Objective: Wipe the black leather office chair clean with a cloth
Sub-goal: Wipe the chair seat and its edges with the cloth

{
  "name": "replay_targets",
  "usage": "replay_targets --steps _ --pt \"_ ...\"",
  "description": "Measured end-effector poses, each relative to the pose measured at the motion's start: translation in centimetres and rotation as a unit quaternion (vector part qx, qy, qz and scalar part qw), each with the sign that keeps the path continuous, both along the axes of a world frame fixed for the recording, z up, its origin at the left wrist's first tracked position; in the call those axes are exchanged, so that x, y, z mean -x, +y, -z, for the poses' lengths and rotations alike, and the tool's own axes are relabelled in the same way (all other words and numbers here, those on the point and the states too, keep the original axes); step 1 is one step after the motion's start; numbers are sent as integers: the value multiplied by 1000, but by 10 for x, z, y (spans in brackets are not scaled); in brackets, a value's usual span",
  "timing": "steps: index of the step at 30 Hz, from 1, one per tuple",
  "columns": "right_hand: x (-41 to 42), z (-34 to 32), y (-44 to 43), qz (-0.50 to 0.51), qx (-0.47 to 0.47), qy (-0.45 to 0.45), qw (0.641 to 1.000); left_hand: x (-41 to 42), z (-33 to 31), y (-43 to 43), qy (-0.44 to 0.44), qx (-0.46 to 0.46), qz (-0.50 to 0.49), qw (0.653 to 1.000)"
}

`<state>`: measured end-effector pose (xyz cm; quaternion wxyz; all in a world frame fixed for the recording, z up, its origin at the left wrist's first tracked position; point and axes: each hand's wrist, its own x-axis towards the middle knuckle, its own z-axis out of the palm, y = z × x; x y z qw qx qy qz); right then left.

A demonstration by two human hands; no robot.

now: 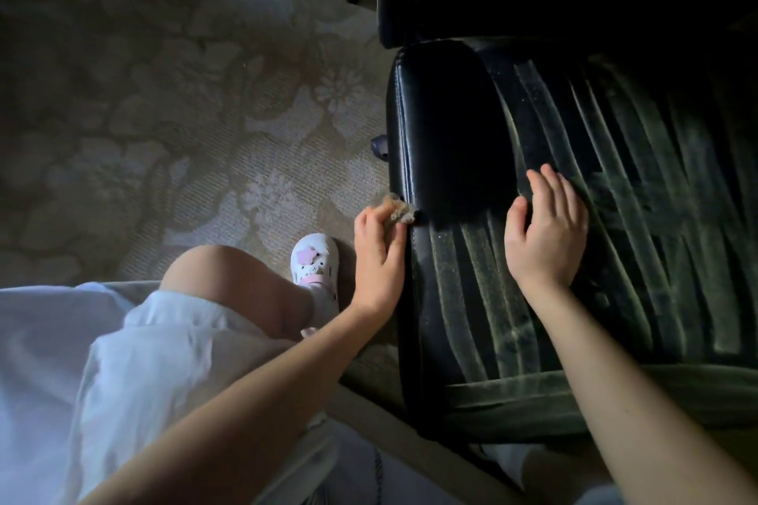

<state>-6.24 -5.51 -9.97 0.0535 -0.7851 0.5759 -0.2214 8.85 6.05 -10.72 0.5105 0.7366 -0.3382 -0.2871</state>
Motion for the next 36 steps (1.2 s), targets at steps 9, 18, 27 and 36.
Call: replay_targets --steps 9,18,27,36 --pt "2 -3 -1 -4 -14 -10 1000 13 -21 51 -18 -43 75 996" --pt "2 -3 -1 -6 -4 -23 1000 -43 -43 -76 -143 -8 23 989" --pt "1 -1 -1 1 -2 -12 1000 -45 -28 -84 -250 -48 94 962" --pt "0 -1 1 2 -7 -6 1000 2 -38 0 -196 -62 155 966"
